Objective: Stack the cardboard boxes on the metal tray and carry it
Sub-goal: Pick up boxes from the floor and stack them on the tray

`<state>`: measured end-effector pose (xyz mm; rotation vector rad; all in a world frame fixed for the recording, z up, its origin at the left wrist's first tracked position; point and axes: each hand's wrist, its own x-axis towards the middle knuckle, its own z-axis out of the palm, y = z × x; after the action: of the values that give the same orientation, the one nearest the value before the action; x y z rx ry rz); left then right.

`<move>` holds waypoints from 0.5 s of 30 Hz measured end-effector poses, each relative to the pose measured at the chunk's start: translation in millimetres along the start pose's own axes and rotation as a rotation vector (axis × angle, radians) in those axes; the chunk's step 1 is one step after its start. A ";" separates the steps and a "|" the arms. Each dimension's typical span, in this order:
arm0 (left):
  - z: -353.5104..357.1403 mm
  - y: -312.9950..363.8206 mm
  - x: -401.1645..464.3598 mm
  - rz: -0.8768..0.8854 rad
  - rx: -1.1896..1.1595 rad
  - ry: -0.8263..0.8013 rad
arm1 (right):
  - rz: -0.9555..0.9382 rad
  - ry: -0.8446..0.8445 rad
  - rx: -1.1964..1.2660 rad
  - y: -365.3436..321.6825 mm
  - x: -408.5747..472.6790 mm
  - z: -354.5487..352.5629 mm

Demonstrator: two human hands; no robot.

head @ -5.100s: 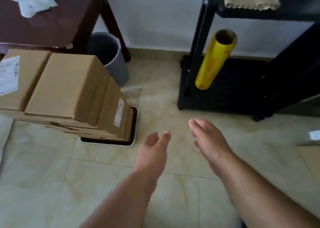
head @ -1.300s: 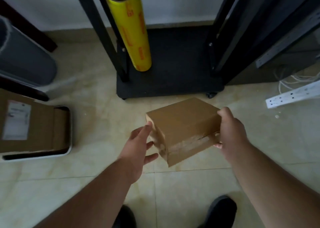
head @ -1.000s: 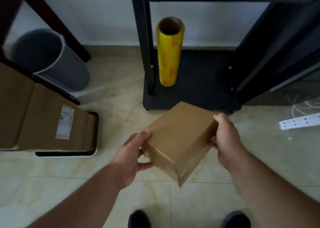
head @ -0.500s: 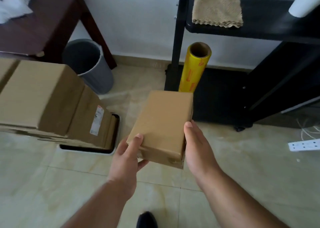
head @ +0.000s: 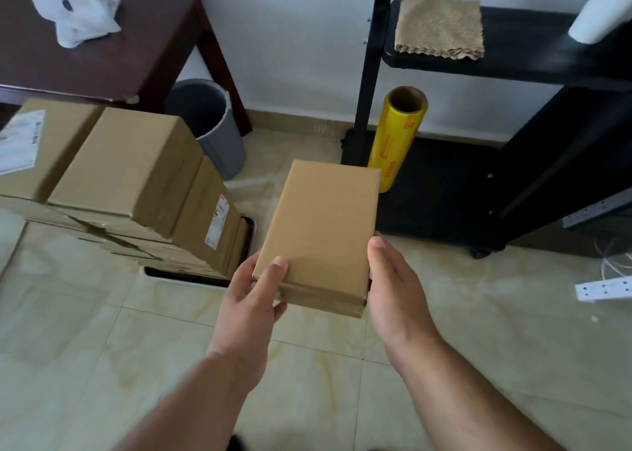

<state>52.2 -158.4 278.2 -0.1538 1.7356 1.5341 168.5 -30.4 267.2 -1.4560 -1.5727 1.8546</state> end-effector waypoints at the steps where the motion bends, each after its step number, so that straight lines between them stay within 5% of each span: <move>1: -3.6 -1.1 -0.6 0.011 -0.001 0.001 | -0.008 0.003 0.006 -0.4 -3.0 3.0; 8: -37.4 0.2 -3.7 0.090 0.047 -0.037 | -0.053 0.112 0.021 -5.5 -25.2 36.2; 15: -98.9 31.9 -4.0 0.128 0.064 -0.057 | -0.056 0.032 0.112 -27.7 -49.9 96.0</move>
<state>-10.0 -238.8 300.5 0.0340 1.7756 1.5562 101.2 -111.5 304.4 -1.3723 -1.4557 1.8464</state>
